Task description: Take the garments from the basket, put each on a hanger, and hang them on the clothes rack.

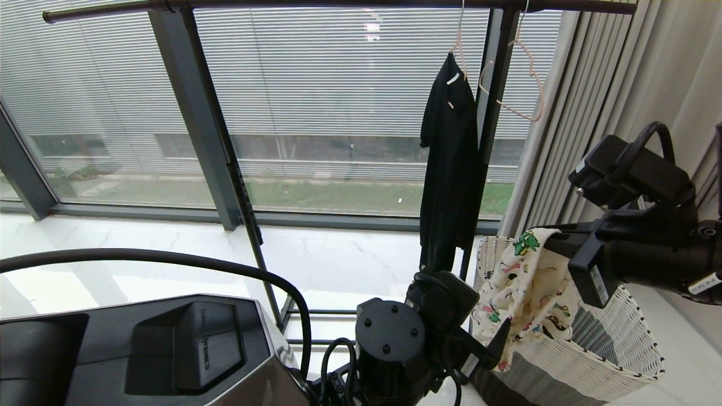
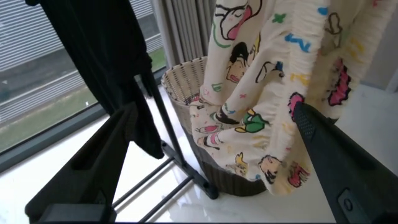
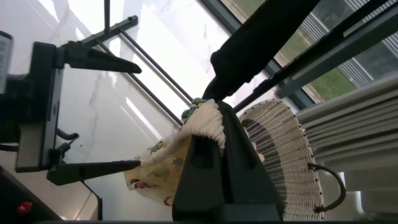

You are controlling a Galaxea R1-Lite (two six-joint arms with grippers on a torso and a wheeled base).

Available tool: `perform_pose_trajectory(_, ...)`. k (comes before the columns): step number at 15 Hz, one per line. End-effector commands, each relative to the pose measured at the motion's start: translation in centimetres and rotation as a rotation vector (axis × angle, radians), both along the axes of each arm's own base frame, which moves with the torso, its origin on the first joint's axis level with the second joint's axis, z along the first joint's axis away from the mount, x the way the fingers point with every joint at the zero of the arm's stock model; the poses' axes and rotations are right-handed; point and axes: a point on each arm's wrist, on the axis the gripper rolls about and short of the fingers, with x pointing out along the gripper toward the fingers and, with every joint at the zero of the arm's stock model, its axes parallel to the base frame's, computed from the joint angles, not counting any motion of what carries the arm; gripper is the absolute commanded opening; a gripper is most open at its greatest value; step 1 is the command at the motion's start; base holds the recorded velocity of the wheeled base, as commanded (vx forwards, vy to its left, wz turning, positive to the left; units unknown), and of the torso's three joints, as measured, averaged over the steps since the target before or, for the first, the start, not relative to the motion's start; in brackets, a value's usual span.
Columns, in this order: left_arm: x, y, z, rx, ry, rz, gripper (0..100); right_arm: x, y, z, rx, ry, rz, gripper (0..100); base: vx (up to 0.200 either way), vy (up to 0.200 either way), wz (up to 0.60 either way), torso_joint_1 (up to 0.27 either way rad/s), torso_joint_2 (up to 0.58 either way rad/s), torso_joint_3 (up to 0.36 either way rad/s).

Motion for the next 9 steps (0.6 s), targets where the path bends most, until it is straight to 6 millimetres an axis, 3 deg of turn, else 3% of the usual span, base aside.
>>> perform_pose_trajectory(1,0.0,-1.0,-0.6,0.004,0.004,-0.026,100,-0.2,0.2,0.0,-0.003,-0.004,0.016,0,0.000,0.000,0.00,0.000,0.00,0.000)
perform_pose_trajectory(5,0.3,-1.0,-1.6,0.028,0.020,-0.022,100,-0.3,0.2,0.0,-0.007,-0.007,0.017,0,0.000,0.000,0.00,0.000,0.00,0.000)
perform_pose_trajectory(9,-1.2,-0.2,-1.2,0.045,0.031,-0.059,100,-0.2,0.1,-0.1,-0.008,-0.002,0.009,0,0.000,0.000,0.00,0.000,0.00,0.000)
